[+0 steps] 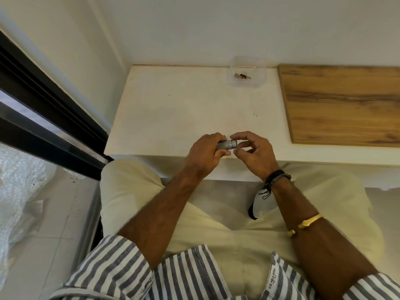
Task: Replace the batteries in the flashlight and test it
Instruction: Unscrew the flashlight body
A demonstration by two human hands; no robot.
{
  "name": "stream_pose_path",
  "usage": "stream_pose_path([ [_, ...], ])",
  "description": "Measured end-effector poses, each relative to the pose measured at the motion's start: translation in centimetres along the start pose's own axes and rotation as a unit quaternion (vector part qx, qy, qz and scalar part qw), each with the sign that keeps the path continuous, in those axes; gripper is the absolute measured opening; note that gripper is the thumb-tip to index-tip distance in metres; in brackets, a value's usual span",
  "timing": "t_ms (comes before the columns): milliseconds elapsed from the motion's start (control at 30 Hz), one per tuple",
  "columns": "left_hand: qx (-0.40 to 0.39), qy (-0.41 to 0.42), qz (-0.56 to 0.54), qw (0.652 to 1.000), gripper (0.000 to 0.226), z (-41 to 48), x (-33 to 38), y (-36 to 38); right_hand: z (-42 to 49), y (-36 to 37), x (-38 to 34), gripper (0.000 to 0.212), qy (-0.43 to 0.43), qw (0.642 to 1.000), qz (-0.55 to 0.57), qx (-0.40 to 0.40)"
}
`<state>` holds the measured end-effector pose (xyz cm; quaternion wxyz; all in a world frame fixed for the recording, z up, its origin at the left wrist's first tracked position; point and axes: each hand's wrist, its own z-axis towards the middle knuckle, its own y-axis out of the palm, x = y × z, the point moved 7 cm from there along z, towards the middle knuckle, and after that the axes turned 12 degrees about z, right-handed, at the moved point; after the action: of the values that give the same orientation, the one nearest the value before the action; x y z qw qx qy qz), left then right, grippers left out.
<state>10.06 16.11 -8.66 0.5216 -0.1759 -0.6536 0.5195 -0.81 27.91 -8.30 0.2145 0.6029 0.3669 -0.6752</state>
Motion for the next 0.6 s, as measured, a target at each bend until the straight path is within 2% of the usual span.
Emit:
stream_pose_path([
  [67, -0.001, 0.002, 0.003, 1.0, 0.035, 0.0, 0.1, 0.0, 0.0, -0.2, 0.5, 0.017, 0.031, 0.999, 0.007, 0.029],
  [133, -0.003, 0.004, 0.005, 1.0, 0.035, 0.0, 0.2, 0.0, 0.0, -0.3, 0.9, 0.023, 0.043, 0.998, 0.0, 0.04],
  [300, -0.007, 0.004, 0.005, 1.0, 0.033, 0.0, 0.2, 0.0, 0.1, -0.4, 0.5, 0.016, 0.008, 1.0, -0.01, 0.015],
  [467, -0.009, -0.004, 0.011, 1.0, 0.033, -0.1, 0.0, -0.2, -0.1, -0.1, -0.8, 0.039, -0.033, 0.999, 0.007, -0.013],
  [533, -0.007, -0.002, 0.012, 1.0, 0.033, -0.1, 0.0, -0.2, -0.1, -0.2, -0.5, 0.037, -0.008, 1.0, 0.021, 0.004],
  [600, -0.008, 0.0, 0.015, 1.0, 0.033, -0.1, 0.1, -0.2, -0.1, -0.3, 0.0, 0.026, 0.024, 0.999, 0.026, 0.027],
])
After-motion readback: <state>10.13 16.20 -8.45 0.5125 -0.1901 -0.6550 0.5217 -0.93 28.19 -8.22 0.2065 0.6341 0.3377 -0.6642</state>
